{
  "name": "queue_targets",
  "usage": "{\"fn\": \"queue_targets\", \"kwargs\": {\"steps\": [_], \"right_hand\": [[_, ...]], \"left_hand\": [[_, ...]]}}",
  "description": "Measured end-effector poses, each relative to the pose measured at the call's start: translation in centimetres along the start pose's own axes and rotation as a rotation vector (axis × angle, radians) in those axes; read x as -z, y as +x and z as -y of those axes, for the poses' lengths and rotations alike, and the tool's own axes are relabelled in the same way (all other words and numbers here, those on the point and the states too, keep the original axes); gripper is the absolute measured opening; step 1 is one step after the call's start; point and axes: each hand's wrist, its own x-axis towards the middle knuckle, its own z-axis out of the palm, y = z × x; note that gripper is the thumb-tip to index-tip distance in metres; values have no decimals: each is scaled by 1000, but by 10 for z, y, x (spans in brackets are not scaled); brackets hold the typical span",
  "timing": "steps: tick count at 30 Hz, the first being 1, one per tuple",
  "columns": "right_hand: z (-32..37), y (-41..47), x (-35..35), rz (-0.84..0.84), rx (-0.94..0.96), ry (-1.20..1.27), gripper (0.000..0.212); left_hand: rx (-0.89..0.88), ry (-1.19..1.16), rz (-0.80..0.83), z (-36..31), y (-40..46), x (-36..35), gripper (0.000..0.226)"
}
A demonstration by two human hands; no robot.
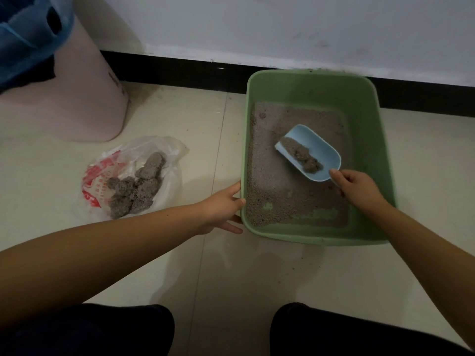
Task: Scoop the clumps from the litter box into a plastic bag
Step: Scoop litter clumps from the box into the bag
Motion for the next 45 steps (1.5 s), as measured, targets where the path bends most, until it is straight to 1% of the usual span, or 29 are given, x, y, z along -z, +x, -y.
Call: {"fn": "queue_targets", "kwargs": {"steps": [2,7,11,13,15,17,19,21,23,24,26,27,28,30,32,35,38,40,42,45], "right_hand": [[1,-4,1,12,2,-7,46],[9,-11,0,-12,26,118,40],[21,-19,2,-22,38,165,36],[35,-23,6,-28,72,189,35],[53,-27,10,-20,111,196,35],[76,-30,12,12,155,179,35],[99,-32,8,62,207,146,36],[121,-32,-3,117,243,118,37],[140,-31,-22,184,269,85,38],[150,-29,-34,218,279,66,38],[170,-24,-58,293,292,9,39],[180,-21,-71,334,299,-26,38],[191,-20,-83,376,307,-63,38],[210,-16,-107,450,340,-155,37],[228,-11,-127,503,373,-273,35],[255,-6,-152,571,407,-473,37],[281,-1,-173,604,415,-661,43],[301,2,-182,629,383,-740,48],[323,2,-186,641,350,-808,46],[353,0,-188,637,378,-916,43]], "left_hand": [[-3,-5,3,1,0,0,47],[0,2,9,2,4,2,48],[-12,-7,15,1,1,1,47],[-20,28,3,1,-3,3,46],[-67,100,-52,3,-8,12,41],[-215,178,-176,7,-17,33,28],[-368,349,-395,17,-28,66,24],[-429,497,-631,34,-40,107,23],[-422,605,-850,57,-48,150,20],[-386,671,-946,69,-52,169,23],[-249,737,-1071,92,-57,200,40],[-178,729,-1093,100,-60,212,47],[-114,699,-1089,106,-61,221,53],[-22,586,-1020,116,-59,231,64],[8,428,-934,123,-53,237,67],[-9,265,-903,125,-47,242,51],[-60,273,-933,123,-43,244,25],[-92,268,-948,123,-41,244,22],[-101,253,-949,125,-40,244,24],[-87,252,-940,128,-40,245,28]]}}
